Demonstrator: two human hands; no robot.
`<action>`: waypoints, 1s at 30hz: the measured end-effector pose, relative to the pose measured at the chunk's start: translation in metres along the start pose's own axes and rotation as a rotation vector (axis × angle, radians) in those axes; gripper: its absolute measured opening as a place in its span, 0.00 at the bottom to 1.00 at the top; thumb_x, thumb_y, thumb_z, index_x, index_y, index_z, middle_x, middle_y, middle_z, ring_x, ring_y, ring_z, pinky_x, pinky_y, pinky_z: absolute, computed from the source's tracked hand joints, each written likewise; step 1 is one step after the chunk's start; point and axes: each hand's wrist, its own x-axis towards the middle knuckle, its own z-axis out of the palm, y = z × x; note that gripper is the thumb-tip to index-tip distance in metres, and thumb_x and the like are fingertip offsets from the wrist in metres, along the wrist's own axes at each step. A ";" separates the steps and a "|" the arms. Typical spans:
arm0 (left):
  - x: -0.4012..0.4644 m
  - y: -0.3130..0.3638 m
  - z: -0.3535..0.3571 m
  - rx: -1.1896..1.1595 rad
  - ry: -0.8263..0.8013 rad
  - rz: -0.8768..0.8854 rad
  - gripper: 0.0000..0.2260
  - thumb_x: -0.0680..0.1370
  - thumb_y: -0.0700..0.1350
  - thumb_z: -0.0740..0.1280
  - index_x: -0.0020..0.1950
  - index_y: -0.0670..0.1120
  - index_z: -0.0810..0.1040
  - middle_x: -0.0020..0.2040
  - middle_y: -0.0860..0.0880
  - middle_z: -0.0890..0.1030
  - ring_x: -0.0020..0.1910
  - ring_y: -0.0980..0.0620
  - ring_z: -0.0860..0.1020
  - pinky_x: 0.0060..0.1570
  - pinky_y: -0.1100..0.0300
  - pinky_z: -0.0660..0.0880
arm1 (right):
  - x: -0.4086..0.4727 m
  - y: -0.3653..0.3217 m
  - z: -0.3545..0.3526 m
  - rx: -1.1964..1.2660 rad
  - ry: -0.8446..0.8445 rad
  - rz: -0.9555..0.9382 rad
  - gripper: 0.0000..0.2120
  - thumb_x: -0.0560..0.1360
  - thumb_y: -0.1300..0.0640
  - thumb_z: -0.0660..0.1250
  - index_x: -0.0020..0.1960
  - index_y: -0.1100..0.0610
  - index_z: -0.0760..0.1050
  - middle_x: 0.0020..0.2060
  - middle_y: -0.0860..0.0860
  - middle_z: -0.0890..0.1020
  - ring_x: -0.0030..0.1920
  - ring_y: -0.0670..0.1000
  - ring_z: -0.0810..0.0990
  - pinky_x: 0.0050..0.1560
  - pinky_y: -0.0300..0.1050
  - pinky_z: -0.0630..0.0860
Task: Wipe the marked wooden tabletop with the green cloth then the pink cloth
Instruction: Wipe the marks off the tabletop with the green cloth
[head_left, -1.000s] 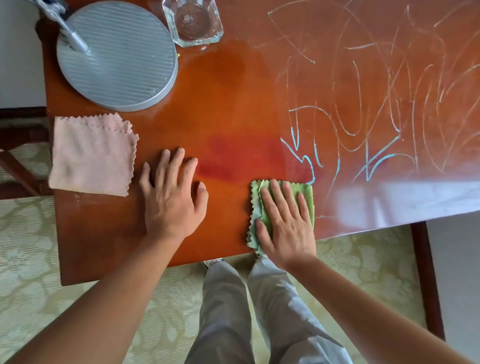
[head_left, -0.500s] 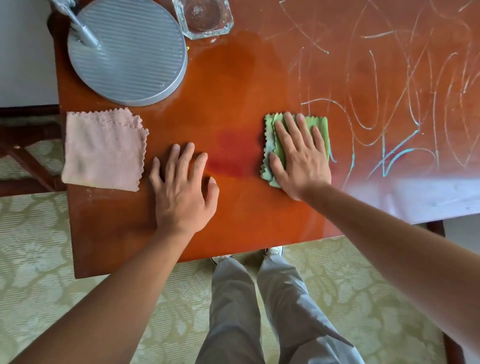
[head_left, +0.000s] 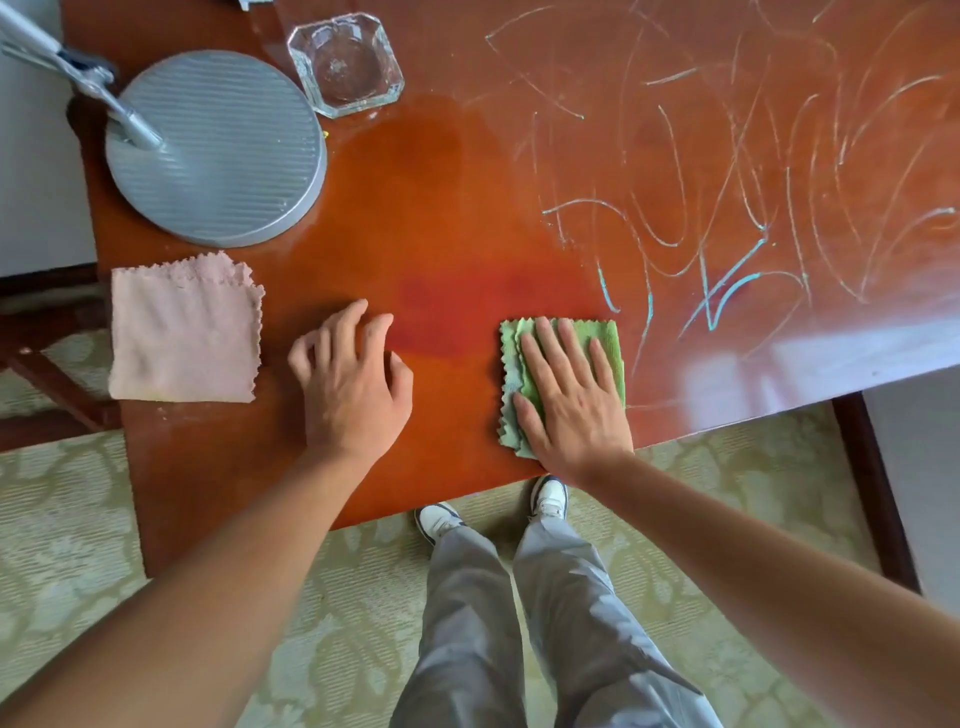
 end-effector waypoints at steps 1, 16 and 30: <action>0.006 0.005 0.000 -0.015 -0.006 0.048 0.17 0.77 0.45 0.63 0.66 0.45 0.76 0.70 0.41 0.75 0.68 0.41 0.72 0.65 0.41 0.63 | -0.008 0.000 0.002 -0.009 -0.002 -0.004 0.32 0.84 0.41 0.46 0.83 0.55 0.51 0.83 0.52 0.51 0.83 0.55 0.46 0.81 0.58 0.45; 0.057 0.060 0.038 0.043 -0.159 0.199 0.24 0.83 0.55 0.58 0.78 0.51 0.67 0.81 0.46 0.63 0.81 0.44 0.59 0.77 0.40 0.53 | 0.031 0.021 -0.006 0.010 0.062 -0.032 0.32 0.83 0.41 0.51 0.82 0.54 0.55 0.82 0.53 0.56 0.82 0.56 0.50 0.81 0.59 0.48; 0.056 0.061 0.037 0.007 -0.140 0.197 0.22 0.82 0.54 0.57 0.76 0.50 0.70 0.80 0.46 0.66 0.80 0.44 0.60 0.77 0.40 0.53 | 0.178 0.048 -0.040 -0.074 0.014 -0.105 0.33 0.83 0.39 0.44 0.83 0.54 0.49 0.83 0.53 0.51 0.83 0.55 0.45 0.81 0.58 0.42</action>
